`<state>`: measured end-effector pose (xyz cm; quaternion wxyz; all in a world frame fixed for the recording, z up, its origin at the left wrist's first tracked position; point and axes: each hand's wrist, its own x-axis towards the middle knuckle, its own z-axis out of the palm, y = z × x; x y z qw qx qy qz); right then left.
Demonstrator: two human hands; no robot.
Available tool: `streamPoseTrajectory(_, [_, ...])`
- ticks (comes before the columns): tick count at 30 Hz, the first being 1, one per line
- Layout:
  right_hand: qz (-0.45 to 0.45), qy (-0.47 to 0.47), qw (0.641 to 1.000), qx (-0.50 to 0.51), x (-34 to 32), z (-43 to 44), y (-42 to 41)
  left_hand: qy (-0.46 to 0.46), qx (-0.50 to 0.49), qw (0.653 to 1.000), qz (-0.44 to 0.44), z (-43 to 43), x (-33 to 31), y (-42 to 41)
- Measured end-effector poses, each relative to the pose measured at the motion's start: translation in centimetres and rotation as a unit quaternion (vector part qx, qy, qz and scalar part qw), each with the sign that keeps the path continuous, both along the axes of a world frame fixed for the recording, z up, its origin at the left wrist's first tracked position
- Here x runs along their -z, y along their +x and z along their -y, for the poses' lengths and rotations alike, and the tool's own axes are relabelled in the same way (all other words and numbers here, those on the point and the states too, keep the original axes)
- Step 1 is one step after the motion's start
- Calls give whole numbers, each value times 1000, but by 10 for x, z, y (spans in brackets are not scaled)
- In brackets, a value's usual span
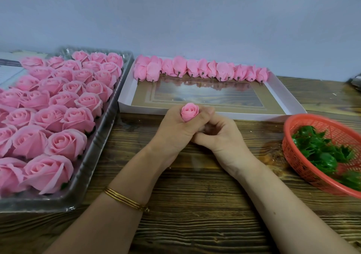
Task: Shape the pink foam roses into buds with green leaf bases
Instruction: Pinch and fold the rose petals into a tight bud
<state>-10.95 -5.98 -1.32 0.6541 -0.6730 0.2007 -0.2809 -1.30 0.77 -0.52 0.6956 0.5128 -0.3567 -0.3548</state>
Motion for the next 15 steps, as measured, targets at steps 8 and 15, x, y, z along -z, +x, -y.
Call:
streamPoseTrajectory(8, [-17,-54,997,47,2,-3,5,-6,-24,1000,-5,3,6,-1])
streamPoseTrajectory(15, [-16,-71,995,64,1,-2,3,-12,-18,1000,-15,3,5,-2])
